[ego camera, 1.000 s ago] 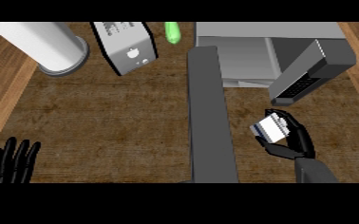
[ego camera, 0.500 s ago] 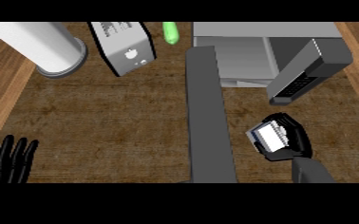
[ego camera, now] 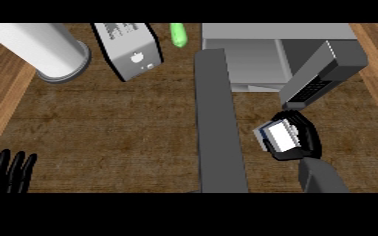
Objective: Pick up the milk, place it into the microwave and close the microwave
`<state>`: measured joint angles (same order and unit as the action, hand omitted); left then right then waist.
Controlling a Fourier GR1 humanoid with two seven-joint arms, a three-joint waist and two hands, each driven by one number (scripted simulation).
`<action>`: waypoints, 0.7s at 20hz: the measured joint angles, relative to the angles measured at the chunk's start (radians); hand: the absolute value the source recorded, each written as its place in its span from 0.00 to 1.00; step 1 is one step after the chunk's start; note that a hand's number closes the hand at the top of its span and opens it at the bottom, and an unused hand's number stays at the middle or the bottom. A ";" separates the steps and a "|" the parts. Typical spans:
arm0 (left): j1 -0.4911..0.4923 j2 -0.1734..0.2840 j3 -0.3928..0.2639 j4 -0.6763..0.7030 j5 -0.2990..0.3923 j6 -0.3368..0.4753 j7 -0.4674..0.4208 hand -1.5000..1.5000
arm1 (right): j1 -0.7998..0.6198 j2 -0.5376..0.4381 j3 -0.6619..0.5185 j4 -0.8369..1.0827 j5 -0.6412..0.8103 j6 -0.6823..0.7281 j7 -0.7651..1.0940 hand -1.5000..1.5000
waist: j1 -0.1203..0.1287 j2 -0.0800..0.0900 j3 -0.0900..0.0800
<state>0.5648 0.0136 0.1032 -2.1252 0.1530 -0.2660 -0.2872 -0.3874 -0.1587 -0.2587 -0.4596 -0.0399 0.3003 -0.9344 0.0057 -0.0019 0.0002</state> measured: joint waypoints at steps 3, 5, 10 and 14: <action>0.011 0.014 0.031 0.008 0.020 -0.020 -0.011 0.00 | 0.051 0.030 0.045 -0.109 0.005 -0.004 0.026 1.00 | -0.007 -0.003 -0.001; 0.023 0.008 0.027 -0.013 0.020 -0.018 0.002 0.00 | 0.096 0.045 0.074 -0.209 -0.001 -0.003 0.070 1.00 | -0.011 -0.004 -0.001; 0.021 0.007 0.047 0.007 0.039 -0.035 -0.005 0.00 | 0.235 0.099 0.151 -0.520 -0.021 -0.014 0.215 1.00 | -0.017 -0.005 -0.002; 0.028 0.007 0.056 0.005 0.054 -0.052 -0.005 0.00 | 0.368 0.134 0.245 -0.782 -0.071 -0.064 0.357 1.00 | -0.017 -0.005 -0.002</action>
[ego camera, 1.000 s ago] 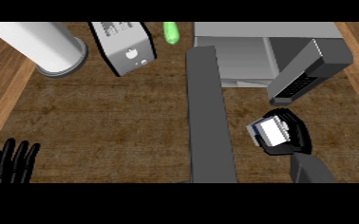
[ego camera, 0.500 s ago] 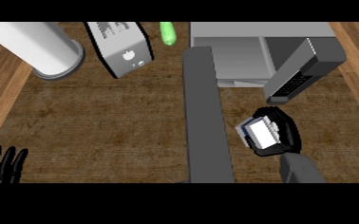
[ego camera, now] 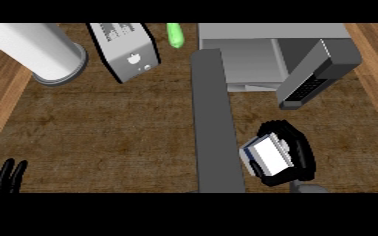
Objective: Pick up the milk, place it into the microwave and close the microwave
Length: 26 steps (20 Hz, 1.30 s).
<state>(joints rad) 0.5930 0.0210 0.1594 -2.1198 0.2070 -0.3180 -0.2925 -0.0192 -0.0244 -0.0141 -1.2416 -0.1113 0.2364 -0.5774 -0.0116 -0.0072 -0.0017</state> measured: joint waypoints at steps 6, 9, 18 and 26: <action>-0.001 0.009 0.041 -0.016 0.038 -0.024 0.025 0.00 | 0.106 0.018 0.139 -0.249 -0.052 -0.150 0.161 1.00 | 0.009 0.004 0.001; -0.017 0.018 0.068 0.002 0.056 -0.038 0.034 0.00 | 0.091 0.019 0.197 -0.330 -0.051 -0.243 0.236 1.00 | 0.011 0.005 0.001; -0.017 0.028 0.134 0.042 0.077 -0.078 0.006 0.00 | -0.087 -0.027 0.226 -0.236 -0.008 -0.422 0.242 1.00 | 0.011 0.007 0.007; -0.050 0.043 0.169 0.090 0.093 -0.108 0.013 0.00 | -0.286 -0.027 0.154 0.035 0.019 -0.548 0.228 1.00 | 0.017 0.010 0.008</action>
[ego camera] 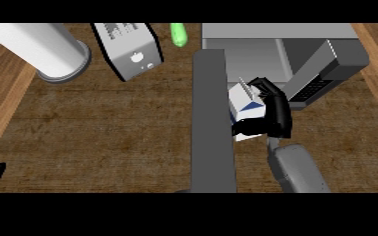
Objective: Pick up the milk, place it into the microwave and close the microwave
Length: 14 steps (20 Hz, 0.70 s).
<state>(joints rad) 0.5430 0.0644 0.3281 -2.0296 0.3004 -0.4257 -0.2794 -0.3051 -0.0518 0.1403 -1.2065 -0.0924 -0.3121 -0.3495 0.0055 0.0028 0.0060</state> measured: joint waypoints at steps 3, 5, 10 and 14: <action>-0.015 0.012 0.014 0.011 0.009 -0.012 0.008 0.00 | -0.106 0.014 -0.065 0.146 -0.014 -0.009 -0.019 1.00 | 0.007 0.001 -0.002; -0.023 0.008 0.015 0.026 0.002 -0.016 0.004 0.00 | -0.182 0.015 -0.115 0.260 -0.027 -0.004 -0.059 1.00 | 0.012 0.002 -0.003; -0.048 0.023 0.047 0.039 0.021 -0.026 0.025 0.00 | -0.316 0.010 -0.202 0.524 -0.043 0.034 -0.202 1.00 | 0.020 0.004 -0.004; -0.056 0.015 0.038 0.039 0.008 -0.031 0.031 0.00 | -0.411 -0.008 -0.251 0.696 -0.035 0.044 -0.322 1.00 | 0.029 0.008 -0.004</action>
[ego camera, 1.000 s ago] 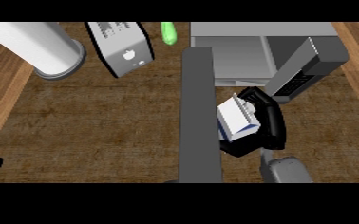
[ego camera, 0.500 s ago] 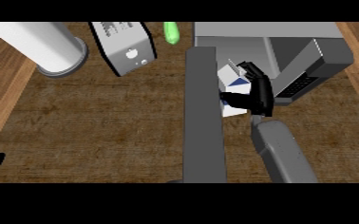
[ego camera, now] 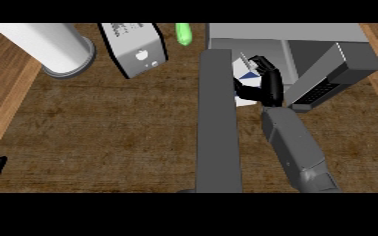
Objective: Pick up the milk, place it into the microwave and close the microwave
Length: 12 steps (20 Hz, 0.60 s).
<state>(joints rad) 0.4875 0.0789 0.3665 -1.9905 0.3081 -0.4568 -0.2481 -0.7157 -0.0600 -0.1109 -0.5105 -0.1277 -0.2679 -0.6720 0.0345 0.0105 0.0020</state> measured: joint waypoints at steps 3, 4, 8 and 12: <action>-0.012 0.000 0.002 0.017 -0.008 -0.006 -0.005 0.00 | -0.050 -0.005 -0.022 0.091 0.015 -0.023 -0.081 1.00 | 0.004 0.003 0.001; -0.023 0.007 0.007 0.029 -0.003 -0.011 -0.007 0.00 | -0.067 -0.014 -0.030 0.117 0.018 -0.027 -0.100 1.00 | 0.005 0.004 0.001; -0.044 0.014 0.016 0.058 -0.006 -0.022 -0.021 0.00 | -0.139 -0.034 -0.046 0.204 0.041 -0.077 -0.141 1.00 | 0.011 0.008 0.002; -0.056 0.016 0.023 0.085 -0.010 -0.032 -0.037 0.00 | -0.195 -0.051 -0.030 0.267 0.089 -0.171 -0.154 1.00 | 0.017 0.010 0.001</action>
<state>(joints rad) 0.4319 0.0947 0.3894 -1.9051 0.2984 -0.4883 -0.2847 -0.9104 -0.1108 -0.1411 -0.2438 -0.0392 -0.4391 -0.8256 0.0517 0.0209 0.0034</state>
